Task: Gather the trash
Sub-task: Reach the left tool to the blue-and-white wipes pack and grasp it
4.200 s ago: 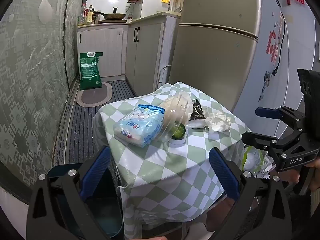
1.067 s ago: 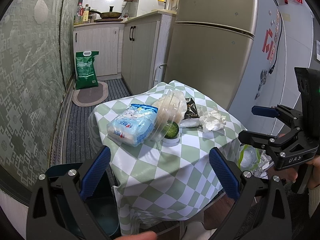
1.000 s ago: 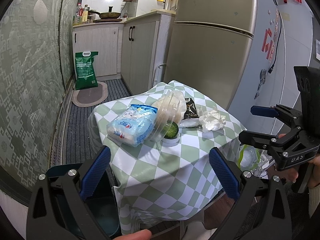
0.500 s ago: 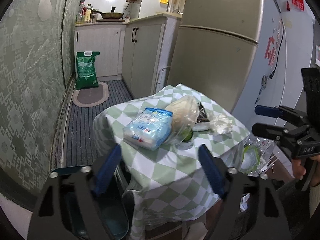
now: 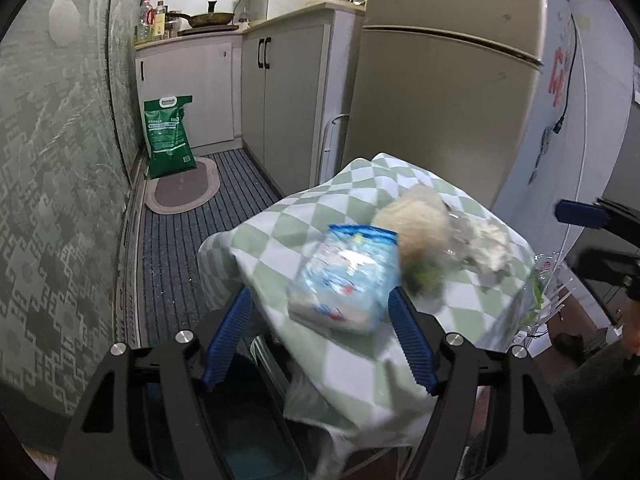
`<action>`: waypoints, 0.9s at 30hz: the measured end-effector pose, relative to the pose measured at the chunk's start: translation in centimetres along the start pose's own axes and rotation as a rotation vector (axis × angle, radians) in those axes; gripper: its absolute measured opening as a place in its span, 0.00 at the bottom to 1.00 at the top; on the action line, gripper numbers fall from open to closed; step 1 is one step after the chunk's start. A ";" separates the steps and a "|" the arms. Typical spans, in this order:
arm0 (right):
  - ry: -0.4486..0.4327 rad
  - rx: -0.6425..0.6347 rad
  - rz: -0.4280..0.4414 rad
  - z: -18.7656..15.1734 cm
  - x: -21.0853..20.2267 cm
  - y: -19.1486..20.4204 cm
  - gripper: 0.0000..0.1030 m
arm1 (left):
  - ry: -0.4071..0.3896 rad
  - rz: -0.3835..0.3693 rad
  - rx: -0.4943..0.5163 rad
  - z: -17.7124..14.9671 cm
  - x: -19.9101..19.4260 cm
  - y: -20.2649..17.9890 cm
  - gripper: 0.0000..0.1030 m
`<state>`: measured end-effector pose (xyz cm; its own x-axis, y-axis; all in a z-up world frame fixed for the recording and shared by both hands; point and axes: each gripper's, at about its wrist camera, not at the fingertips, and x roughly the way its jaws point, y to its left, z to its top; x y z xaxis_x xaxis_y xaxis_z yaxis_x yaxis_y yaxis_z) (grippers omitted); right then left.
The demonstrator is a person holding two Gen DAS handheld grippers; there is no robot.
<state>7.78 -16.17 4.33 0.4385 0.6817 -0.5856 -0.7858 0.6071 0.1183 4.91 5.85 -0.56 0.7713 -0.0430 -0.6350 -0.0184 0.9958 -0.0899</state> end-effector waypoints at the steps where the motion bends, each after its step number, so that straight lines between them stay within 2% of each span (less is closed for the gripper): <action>1: 0.003 0.004 0.003 0.1 0.1 -0.1 0.72 | 0.003 -0.022 0.001 0.3 0.5 0.3 0.72; 4: 0.016 0.022 0.014 0.2 0.5 -0.4 0.72 | 0.015 -0.086 0.013 1.0 1.4 0.4 0.77; 8: 0.027 0.040 0.030 0.4 1.0 -0.3 0.72 | 0.047 -0.121 0.036 1.6 3.1 0.2 0.78; 12: 0.036 0.060 0.068 0.7 1.6 -0.1 0.72 | 0.067 -0.169 0.014 1.6 4.6 0.6 0.78; 14: 0.044 0.071 0.078 0.7 2.0 0.0 0.72 | 0.054 -0.189 0.014 1.4 4.7 0.7 0.74; 15: 0.048 0.070 0.077 0.8 2.2 0.1 0.71 | 0.050 -0.201 0.010 1.3 4.7 0.8 0.62; 16: 0.049 0.065 0.076 0.8 2.3 0.3 0.66 | 0.047 -0.225 -0.004 1.1 4.7 1.0 0.53; 19: 0.056 0.064 0.088 0.9 3.0 0.8 0.53 | 0.032 -0.220 -0.030 0.9 4.5 1.2 0.51; 21: 0.068 0.067 0.093 1.0 3.6 1.2 0.48 | 0.021 -0.227 -0.034 0.7 3.9 1.3 0.50; 27: 0.094 0.076 0.087 1.0 5.2 2.6 0.48 | -0.034 -0.228 -0.082 0.4 2.3 2.1 0.49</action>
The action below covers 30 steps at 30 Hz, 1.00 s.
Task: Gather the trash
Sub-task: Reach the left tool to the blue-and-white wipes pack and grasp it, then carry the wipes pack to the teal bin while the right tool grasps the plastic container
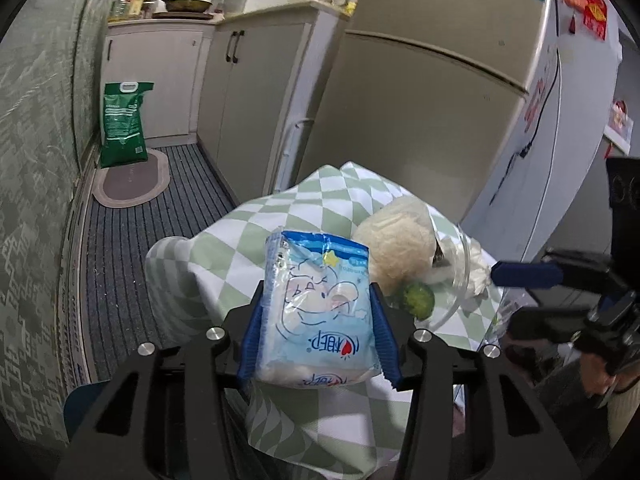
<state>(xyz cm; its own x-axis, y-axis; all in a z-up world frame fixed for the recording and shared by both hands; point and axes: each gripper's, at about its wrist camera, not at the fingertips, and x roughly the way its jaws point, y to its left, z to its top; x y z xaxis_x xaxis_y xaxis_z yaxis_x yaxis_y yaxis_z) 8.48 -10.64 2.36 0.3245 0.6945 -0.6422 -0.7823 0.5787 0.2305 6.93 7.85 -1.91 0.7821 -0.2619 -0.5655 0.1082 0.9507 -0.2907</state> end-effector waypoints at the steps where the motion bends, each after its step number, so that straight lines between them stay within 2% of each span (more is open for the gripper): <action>1: 0.000 0.005 0.000 0.1 0.3 0.2 0.48 | -0.010 -0.003 -0.011 -0.1 -0.3 0.2 0.48; 12: -0.027 0.165 -0.045 1.4 2.9 0.0 0.48 | -0.137 -0.067 -0.091 -1.2 -5.2 1.4 0.48; 14: -0.020 0.198 -0.062 1.5 3.6 0.0 0.48 | -0.146 -0.084 -0.108 -1.5 -5.8 1.6 0.48; 17: -0.009 0.221 -0.089 1.6 4.4 0.1 0.47 | -0.146 -0.070 -0.094 -1.8 -6.4 1.4 0.49; 20: -0.002 0.217 -0.107 1.8 4.7 0.6 0.42 | -0.135 -0.054 -0.086 -2.5 -6.9 1.6 0.49; 25: 0.005 0.194 -0.178 2.0 4.8 0.7 0.25 | -0.123 -0.035 -0.079 -3.1 -7.5 2.1 0.50; 28: 0.014 0.200 -0.185 2.0 4.8 0.4 0.19 | -0.115 -0.022 -0.067 -3.4 -7.5 2.2 0.50; 30: 0.017 0.179 -0.200 1.9 4.7 0.6 0.19 | -0.115 -0.020 -0.065 -3.6 -7.7 2.3 0.50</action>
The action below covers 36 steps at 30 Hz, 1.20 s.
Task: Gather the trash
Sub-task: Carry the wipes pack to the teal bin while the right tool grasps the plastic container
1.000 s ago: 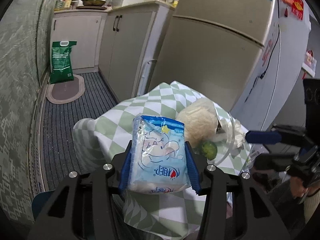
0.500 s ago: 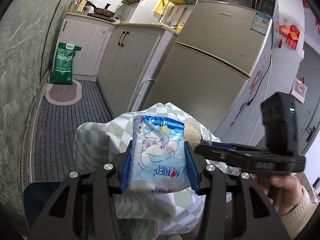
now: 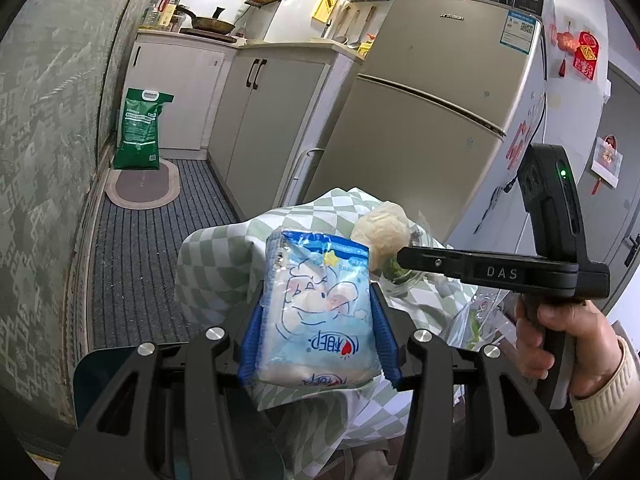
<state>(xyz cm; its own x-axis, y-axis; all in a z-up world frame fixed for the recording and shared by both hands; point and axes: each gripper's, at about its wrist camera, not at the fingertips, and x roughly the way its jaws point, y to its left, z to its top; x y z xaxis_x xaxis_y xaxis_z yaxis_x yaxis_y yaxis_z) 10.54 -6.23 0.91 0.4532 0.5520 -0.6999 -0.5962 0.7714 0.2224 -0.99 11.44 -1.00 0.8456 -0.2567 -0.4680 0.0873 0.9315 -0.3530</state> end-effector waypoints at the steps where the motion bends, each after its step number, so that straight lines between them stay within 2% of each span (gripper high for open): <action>1: -0.002 -0.011 -0.009 -0.1 -0.1 0.1 0.18 | 0.000 0.001 0.000 -0.1 -0.1 0.0 0.50; 8: -0.022 -0.038 -0.061 0.0 -0.9 0.3 0.16 | 0.002 0.001 0.014 -0.4 -0.2 -0.2 0.50; 10: -0.033 -0.052 -0.076 0.0 -1.3 0.5 0.13 | 0.010 0.009 0.021 -0.3 0.1 -0.4 0.50; 15: -0.054 -0.119 -0.120 -0.1 -2.2 1.1 0.11 | 0.024 0.010 0.018 -0.3 0.7 -0.9 0.50; 20: -0.083 -0.111 -0.109 0.2 -3.2 0.9 0.11 | 0.013 0.021 0.020 -0.1 0.7 -1.1 0.49; 24: -0.124 -0.118 -0.086 0.7 -4.3 1.4 0.11 | 0.007 0.075 0.003 -0.6 -0.2 -0.4 0.49; 27: -0.131 -0.128 -0.046 0.7 -4.4 2.3 0.11 | 0.021 0.146 0.002 -1.2 -0.8 0.2 0.48; 36: -0.061 -0.200 0.097 0.7 -2.0 7.9 0.11 | 0.111 0.319 -0.013 -5.0 -2.7 2.9 0.47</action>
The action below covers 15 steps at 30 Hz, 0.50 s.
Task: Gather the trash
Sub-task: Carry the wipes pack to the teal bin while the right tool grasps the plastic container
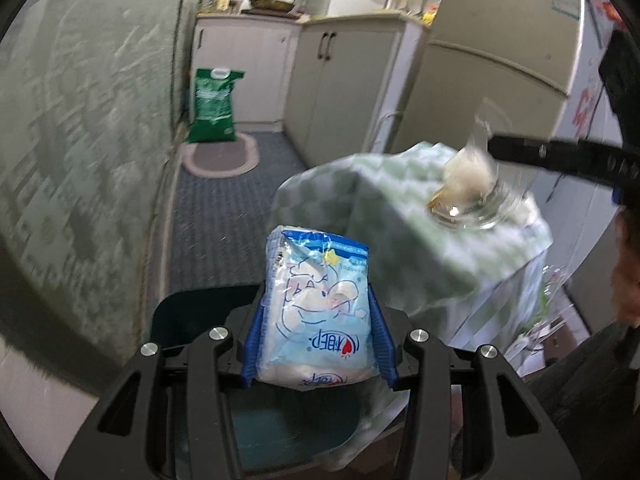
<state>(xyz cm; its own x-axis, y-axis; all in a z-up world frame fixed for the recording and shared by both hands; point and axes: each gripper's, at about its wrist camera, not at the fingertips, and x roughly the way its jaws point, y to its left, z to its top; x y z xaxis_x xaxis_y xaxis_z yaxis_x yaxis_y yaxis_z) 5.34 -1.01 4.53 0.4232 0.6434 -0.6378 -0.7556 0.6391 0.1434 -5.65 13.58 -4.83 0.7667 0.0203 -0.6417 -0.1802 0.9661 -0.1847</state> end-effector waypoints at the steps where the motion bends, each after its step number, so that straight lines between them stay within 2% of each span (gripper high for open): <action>1: 0.008 -0.009 0.007 -0.1 0.3 0.7 0.11 | 0.013 0.015 -0.002 -0.5 0.0 0.4 0.46; 6: 0.085 -0.077 0.043 -0.8 3.0 4.4 0.11 | 0.079 0.055 -0.026 -2.2 0.3 2.8 0.45; 8: 0.121 -0.104 0.044 -1.2 4.2 5.6 0.11 | 0.119 0.056 -0.038 -2.8 1.0 3.6 0.50; 10: 0.154 -0.118 0.042 -1.5 5.3 6.3 0.11 | 0.134 0.093 -0.043 -3.3 1.4 4.0 0.60; 11: 0.172 -0.122 0.039 -1.6 6.0 6.7 0.11 | 0.139 0.105 -0.043 -3.5 1.5 4.4 0.62; 15: 0.227 -0.137 0.031 -2.2 8.1 7.6 0.11 | 0.135 0.116 -0.047 -4.0 1.1 5.1 0.59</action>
<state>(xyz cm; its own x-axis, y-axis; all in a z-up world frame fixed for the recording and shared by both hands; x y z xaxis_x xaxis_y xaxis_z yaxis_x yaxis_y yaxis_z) 1.94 8.13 -1.21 0.2877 0.5410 -0.7903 -0.8334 0.5480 0.0717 -8.24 17.53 -9.44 0.6497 0.0927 -0.7545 -0.2934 0.9462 -0.1365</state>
